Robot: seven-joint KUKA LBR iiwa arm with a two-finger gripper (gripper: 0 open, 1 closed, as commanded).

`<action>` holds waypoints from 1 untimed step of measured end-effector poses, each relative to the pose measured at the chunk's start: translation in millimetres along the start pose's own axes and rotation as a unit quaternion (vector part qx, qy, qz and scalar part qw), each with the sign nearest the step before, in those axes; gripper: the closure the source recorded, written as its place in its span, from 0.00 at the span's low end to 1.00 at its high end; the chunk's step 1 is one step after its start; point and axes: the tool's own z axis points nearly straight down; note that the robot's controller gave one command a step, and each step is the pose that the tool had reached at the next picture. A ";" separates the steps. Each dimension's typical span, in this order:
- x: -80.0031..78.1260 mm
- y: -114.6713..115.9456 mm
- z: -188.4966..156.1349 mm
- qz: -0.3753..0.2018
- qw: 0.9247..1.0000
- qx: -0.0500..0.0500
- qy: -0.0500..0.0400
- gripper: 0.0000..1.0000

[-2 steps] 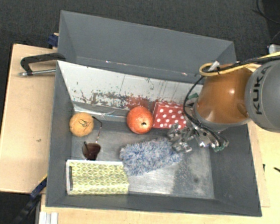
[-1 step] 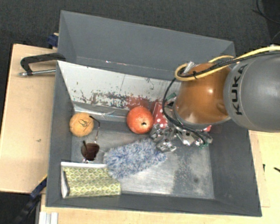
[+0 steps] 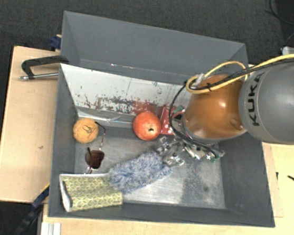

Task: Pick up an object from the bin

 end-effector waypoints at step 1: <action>26.3 -11.1 -0.1 -0.007 1.000 0.002 0.003 1.00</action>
Offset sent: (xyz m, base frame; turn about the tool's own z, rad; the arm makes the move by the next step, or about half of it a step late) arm 0.0354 0.0701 0.2028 -0.0926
